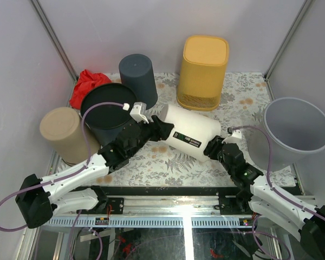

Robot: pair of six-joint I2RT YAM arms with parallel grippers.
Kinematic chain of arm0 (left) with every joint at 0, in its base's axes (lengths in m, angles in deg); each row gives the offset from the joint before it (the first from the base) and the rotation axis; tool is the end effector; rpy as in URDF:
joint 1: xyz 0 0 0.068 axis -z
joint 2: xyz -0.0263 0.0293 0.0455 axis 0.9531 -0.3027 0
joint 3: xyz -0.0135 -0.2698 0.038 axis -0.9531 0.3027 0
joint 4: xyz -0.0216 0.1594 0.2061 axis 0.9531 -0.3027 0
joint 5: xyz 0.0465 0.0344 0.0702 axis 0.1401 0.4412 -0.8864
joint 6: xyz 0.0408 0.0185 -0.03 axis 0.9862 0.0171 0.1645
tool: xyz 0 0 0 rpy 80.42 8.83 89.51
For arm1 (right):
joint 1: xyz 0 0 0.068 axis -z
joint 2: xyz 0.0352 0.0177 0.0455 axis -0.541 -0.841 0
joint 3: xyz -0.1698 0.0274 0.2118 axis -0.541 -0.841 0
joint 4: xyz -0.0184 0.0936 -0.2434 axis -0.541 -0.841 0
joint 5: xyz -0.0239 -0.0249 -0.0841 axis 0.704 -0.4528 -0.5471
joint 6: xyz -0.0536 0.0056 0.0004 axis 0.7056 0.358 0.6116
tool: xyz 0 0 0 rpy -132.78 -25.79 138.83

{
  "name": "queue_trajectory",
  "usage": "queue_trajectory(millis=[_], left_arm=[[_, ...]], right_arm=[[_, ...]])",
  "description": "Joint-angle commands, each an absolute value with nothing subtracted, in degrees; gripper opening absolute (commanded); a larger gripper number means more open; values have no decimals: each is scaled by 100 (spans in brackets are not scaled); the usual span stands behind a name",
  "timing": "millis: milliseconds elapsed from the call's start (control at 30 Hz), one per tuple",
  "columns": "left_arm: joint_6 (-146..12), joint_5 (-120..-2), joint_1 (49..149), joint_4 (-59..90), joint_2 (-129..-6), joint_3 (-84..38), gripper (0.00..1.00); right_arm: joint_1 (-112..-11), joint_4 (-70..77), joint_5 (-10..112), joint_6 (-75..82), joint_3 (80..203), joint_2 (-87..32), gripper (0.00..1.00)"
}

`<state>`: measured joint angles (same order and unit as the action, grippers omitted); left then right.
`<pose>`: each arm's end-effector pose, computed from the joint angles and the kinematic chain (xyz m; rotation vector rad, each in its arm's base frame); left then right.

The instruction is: Turn the large container upside down

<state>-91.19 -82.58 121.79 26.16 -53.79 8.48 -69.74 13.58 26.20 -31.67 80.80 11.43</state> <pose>0.1715 -0.1874 0.2979 0.0269 1.8012 -0.8941 0.1440 0.0955 0.2010 0.2917 1.8940 0.6734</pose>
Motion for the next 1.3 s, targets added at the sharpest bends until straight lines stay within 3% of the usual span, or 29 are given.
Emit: queue_trajectory(millis=[0, 400, 833, 1267], left_arm=[[-9147, -7902, 12414, 2802, -5287, 547, 66], [-8970, -8139, 12730, 2540, -5299, 152, 66], [-8733, -8367, 12977, 2121, -5480, -276, 66], [-8658, -8464, 12976, 2090, -5789, -420, 67]], right_arm=[[-7037, 2162, 3013, -3299, 7906, 1217, 48], [-7023, 3423, 3503, -3630, 7565, 760, 49], [-7002, 4963, 4263, -4001, 7694, -870, 49], [-6857, 4248, 4109, -3986, 7734, -531, 60]])
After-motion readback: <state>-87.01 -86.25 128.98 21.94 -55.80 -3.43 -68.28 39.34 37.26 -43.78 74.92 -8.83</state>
